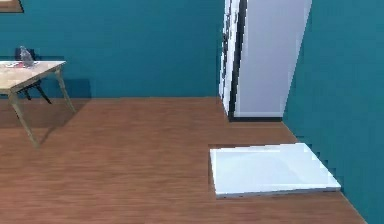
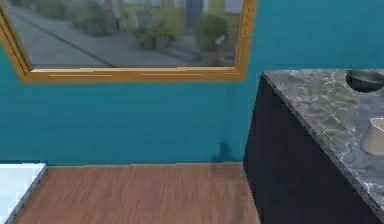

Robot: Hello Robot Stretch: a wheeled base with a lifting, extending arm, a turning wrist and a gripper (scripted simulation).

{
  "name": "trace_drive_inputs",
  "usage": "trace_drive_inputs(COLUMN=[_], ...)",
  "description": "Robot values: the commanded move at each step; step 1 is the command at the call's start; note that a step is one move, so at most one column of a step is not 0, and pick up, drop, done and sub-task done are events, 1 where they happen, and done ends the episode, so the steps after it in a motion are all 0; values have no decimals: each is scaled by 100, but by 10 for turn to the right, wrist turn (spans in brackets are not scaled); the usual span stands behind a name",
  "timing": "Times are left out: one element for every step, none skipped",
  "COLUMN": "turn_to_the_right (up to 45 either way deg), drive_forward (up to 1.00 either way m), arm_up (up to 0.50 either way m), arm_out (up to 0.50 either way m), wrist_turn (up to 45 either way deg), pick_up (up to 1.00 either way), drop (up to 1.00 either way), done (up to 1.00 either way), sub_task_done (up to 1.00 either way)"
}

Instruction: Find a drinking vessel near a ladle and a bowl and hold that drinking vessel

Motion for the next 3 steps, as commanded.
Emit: trace_drive_inputs(turn_to_the_right=[-450, -450, -300], drive_forward=[0, 0, 0], arm_up=[0, 0, 0], arm_out=[0, 0, 0], wrist_turn=[0, 0, 0], pick_up=[0, 0, 0], drop=[0, 0, 0], done=[0, 0, 0], sub_task_done=[0, 0, 0])
